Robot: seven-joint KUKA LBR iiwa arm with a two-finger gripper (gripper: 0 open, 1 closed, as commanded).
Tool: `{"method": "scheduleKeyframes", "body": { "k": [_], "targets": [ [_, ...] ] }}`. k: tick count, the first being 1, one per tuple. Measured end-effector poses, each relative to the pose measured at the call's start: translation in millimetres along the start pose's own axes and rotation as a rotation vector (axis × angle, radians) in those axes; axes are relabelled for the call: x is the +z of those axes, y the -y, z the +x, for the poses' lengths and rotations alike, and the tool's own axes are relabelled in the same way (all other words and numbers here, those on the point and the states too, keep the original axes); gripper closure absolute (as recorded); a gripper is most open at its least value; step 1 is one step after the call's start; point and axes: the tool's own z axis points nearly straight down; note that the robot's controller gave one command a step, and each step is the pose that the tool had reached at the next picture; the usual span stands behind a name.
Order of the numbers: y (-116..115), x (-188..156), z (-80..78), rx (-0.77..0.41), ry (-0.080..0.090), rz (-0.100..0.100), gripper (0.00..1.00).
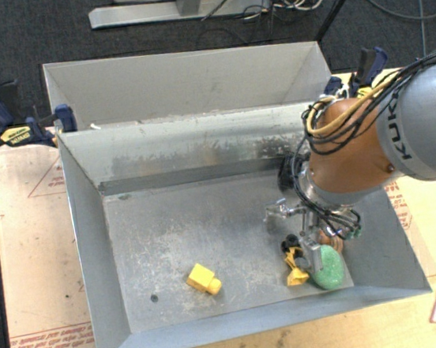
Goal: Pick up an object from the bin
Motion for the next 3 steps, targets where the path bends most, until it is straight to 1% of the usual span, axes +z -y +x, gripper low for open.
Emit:
{"method": "scheduleKeyframes", "body": {
  "k": [1,2,3],
  "targets": [
    [11,4,48.2,-0.026,0.007,0.002,1.0],
    [10,4,48.1,-0.027,0.007,0.002,1.0],
    [15,-74,57.3,-0.028,0.005,0.003,1.0]
  ]
}}
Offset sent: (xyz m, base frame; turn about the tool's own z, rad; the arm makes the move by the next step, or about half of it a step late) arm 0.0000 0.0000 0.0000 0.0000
